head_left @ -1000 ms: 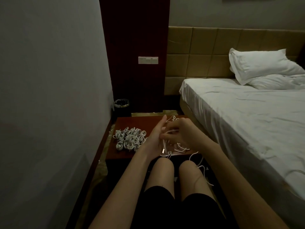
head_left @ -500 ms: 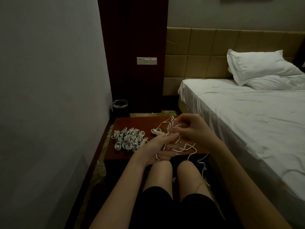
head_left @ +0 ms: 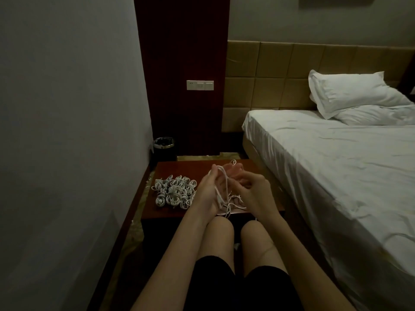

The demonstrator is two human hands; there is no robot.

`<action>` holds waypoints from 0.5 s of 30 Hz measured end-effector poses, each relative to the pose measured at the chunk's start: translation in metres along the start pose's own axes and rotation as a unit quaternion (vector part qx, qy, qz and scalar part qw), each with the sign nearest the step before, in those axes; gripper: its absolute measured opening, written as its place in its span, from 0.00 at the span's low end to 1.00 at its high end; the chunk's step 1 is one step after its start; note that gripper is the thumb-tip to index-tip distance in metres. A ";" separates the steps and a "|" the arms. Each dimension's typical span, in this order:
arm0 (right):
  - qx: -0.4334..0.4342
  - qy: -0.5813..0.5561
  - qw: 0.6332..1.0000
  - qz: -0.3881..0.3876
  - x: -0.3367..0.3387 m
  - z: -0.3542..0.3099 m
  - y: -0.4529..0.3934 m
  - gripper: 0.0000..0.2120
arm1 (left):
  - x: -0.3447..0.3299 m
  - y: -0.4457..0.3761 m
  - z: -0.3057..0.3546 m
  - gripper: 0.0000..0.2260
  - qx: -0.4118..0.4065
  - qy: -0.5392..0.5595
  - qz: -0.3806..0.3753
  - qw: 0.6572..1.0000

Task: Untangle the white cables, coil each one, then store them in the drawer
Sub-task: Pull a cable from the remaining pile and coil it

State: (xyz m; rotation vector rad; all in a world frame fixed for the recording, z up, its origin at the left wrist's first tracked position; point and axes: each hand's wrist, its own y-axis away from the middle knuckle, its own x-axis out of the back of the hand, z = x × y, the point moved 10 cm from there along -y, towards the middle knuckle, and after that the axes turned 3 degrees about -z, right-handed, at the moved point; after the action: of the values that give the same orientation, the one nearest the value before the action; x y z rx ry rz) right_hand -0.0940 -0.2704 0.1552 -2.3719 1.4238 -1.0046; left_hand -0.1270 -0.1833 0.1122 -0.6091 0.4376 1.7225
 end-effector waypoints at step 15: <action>0.083 0.178 0.955 -0.223 -0.038 -0.021 0.008 0.07 | 0.028 -0.008 0.018 0.20 0.008 0.134 0.016 0.991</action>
State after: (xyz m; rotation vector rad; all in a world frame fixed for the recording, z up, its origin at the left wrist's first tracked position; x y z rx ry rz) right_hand -0.1251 -0.2395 0.1501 -2.5272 0.8505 -1.6621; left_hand -0.1267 -0.1491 0.1090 -0.8303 0.6522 1.6708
